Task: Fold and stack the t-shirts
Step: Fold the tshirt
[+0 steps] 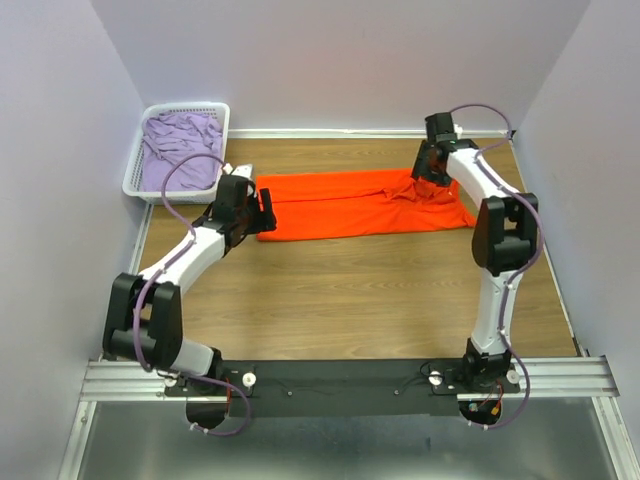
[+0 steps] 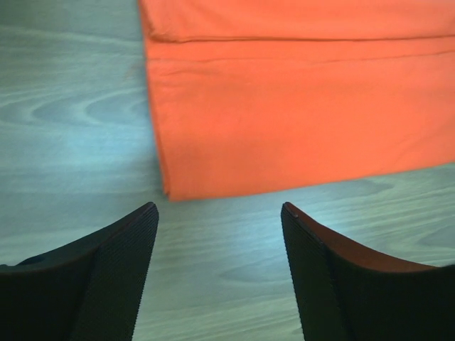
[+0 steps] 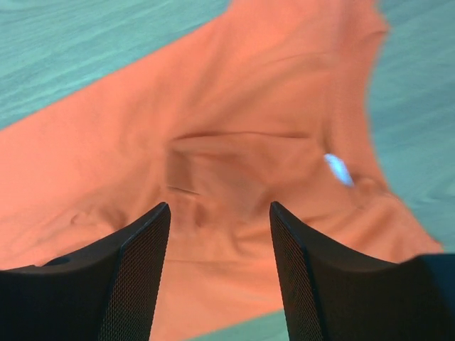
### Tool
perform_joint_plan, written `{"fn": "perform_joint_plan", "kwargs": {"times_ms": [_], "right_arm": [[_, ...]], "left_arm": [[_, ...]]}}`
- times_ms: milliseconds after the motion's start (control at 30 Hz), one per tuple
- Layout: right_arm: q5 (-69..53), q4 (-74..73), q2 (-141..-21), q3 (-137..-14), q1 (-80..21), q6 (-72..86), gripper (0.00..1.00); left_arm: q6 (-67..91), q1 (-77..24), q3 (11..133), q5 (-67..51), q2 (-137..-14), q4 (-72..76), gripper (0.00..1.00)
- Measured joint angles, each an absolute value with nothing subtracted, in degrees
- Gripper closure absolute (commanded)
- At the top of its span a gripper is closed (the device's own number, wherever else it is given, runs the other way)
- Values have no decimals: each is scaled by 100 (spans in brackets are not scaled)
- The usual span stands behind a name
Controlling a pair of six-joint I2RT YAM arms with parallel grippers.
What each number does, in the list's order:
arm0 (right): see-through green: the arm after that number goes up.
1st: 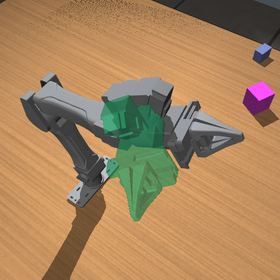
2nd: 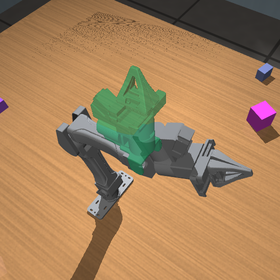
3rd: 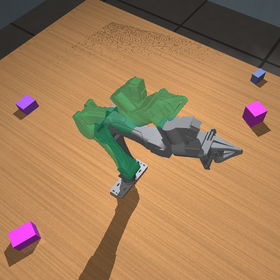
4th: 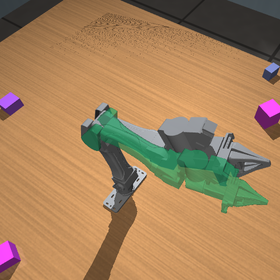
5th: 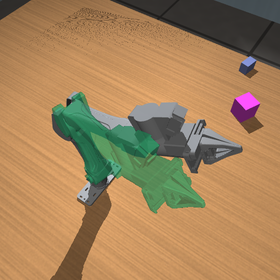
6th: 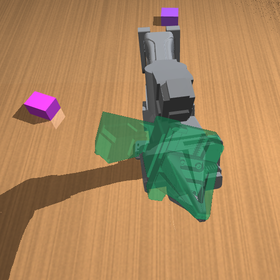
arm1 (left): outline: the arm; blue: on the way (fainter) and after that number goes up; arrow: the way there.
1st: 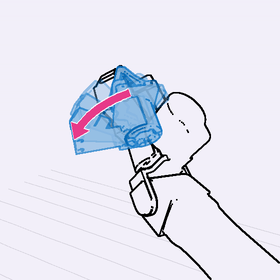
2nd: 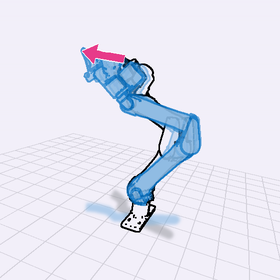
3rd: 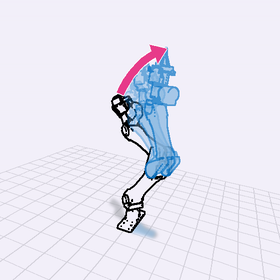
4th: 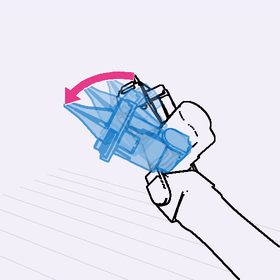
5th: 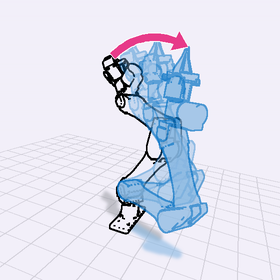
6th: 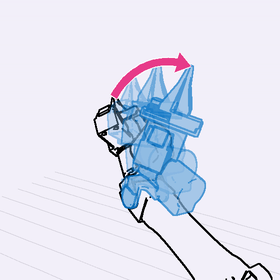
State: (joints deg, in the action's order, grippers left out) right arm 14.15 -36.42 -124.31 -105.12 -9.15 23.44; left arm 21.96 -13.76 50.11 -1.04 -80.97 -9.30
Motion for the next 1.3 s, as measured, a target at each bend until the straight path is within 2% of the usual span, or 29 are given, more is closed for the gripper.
{"fn": "perform_joint_plan", "kwargs": {"times_ms": [133,300,333,433,633,733,1300], "right_arm": [[1221,-3555,-11740,-9817,-504,2359,35],[329,-3013,-10656,-8294,611,2617,42],[110,-2851,-10499,-7977,843,2705,46],[-314,-2615,-10318,-7369,1184,2871,48],[-764,-2178,-10278,-6580,1409,3306,46],[-840,-1946,-10182,-6281,1518,3557,41],[-1210,-366,-9944,-5238,1852,4541,40]], "left_arm": [[2274,-1498,5402,-231,-8613,-860,30],[2338,-1546,5739,-377,-9277,-797,34],[2340,-1551,5765,-381,-9371,-799,35],[2335,-1551,5833,-381,-9623,-851,35],[2296,-1533,5872,-368,-9878,-996,35],[2274,-1507,5872,-353,-9926,-1079,35],[2161,-1426,5872,-331,-9959,-1214,35]]}}
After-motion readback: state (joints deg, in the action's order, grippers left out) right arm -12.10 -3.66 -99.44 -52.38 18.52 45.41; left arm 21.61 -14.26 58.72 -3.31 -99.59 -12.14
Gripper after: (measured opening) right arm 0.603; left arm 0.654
